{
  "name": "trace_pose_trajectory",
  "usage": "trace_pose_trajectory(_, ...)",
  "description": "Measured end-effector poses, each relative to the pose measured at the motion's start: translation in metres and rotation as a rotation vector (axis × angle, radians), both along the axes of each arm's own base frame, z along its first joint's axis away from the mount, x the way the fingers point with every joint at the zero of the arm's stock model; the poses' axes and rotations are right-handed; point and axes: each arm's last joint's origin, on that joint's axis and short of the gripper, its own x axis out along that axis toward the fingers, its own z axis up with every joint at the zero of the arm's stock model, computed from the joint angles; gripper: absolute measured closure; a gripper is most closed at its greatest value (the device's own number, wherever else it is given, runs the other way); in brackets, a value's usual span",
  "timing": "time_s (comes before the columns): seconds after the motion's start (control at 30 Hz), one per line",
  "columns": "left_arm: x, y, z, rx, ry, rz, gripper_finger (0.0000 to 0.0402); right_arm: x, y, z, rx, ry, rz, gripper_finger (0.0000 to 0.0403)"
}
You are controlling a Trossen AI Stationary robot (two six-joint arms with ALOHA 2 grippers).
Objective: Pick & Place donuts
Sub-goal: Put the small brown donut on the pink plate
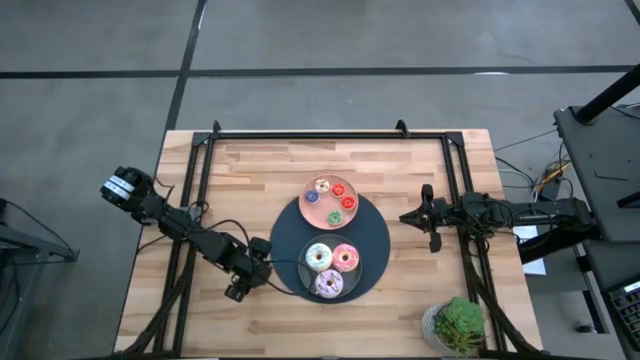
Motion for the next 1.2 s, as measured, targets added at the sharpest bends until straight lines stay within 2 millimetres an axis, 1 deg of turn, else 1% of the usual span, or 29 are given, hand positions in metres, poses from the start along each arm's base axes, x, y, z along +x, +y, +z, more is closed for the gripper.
trace_pose_trajectory(0.23, 0.000, 0.000, 0.000, -0.001, 0.000, 0.000, 0.0124, 0.000, 0.000, 0.000, 0.000, 0.000, -0.001, 0.0374)
trace_pose_trajectory(0.33, 0.000, 0.000, 0.000, -0.001, 0.000, 0.001, 0.0131, 0.000, 0.000, 0.000, 0.000, 0.000, -0.001, 0.0374)
trace_pose_trajectory(0.6, 0.000, 0.000, 0.000, -0.003, 0.003, 0.014, 0.0183, 0.000, 0.000, 0.000, 0.000, 0.000, 0.000, 0.0374)
trace_pose_trajectory(0.7, 0.000, 0.000, 0.000, -0.005, 0.004, 0.019, 0.0195, 0.000, 0.000, 0.000, 0.000, 0.000, 0.000, 0.0374)
trace_pose_trajectory(1.0, 0.000, 0.000, 0.001, -0.007, 0.010, 0.019, 0.0199, 0.000, 0.000, 0.000, 0.000, 0.000, 0.000, 0.0374)
trace_pose_trajectory(1.2, 0.007, 0.003, 0.015, -0.012, 0.006, 0.040, 0.0200, 0.000, 0.000, 0.000, 0.000, 0.000, 0.000, 0.0374)
